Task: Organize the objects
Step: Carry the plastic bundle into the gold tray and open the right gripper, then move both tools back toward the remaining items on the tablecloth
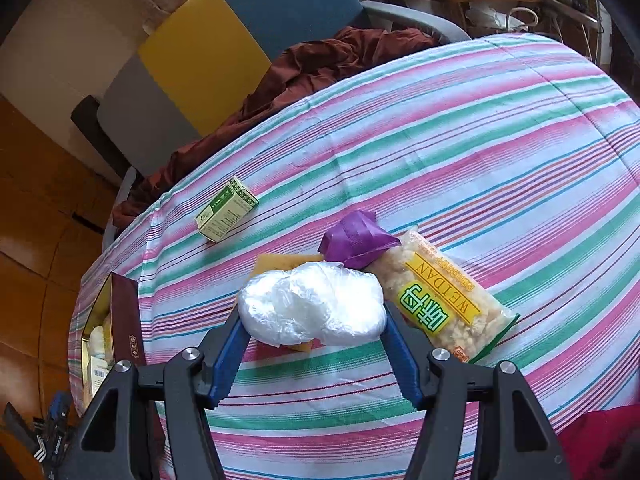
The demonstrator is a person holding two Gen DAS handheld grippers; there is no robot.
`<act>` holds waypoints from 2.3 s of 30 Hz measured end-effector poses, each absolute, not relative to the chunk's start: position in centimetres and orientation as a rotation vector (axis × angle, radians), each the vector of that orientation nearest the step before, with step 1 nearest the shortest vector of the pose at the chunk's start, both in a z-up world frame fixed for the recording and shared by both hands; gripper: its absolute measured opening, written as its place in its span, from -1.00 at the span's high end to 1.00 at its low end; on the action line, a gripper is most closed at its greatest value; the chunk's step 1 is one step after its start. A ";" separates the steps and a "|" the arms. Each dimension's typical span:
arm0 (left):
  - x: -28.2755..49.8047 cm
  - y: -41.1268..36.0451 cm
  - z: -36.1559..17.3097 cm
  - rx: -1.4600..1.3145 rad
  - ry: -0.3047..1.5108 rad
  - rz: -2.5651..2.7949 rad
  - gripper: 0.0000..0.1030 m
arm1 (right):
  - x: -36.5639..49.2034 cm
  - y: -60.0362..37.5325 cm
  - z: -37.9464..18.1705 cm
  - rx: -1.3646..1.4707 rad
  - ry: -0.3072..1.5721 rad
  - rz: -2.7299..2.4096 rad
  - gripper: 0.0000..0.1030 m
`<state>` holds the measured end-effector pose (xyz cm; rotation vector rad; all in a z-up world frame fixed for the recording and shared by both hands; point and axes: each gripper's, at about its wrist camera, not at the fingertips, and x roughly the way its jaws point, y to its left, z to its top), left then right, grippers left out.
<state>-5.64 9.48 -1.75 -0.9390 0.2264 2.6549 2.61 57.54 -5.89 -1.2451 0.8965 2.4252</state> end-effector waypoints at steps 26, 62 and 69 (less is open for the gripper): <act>-4.4 -0.7 -2.4 -1.023 0.094 2.772 -0.80 | -6.0 19.0 -7.2 -1.968 0.129 2.984 -0.32; -2.8 1.9 -1.8 -0.934 0.168 2.763 -0.98 | -1.5 47.3 -0.9 -1.154 0.301 2.477 -0.81; -1.8 5.8 -0.4 -0.867 0.232 2.616 -0.98 | 0.7 56.7 -3.7 -1.049 0.467 2.226 -0.81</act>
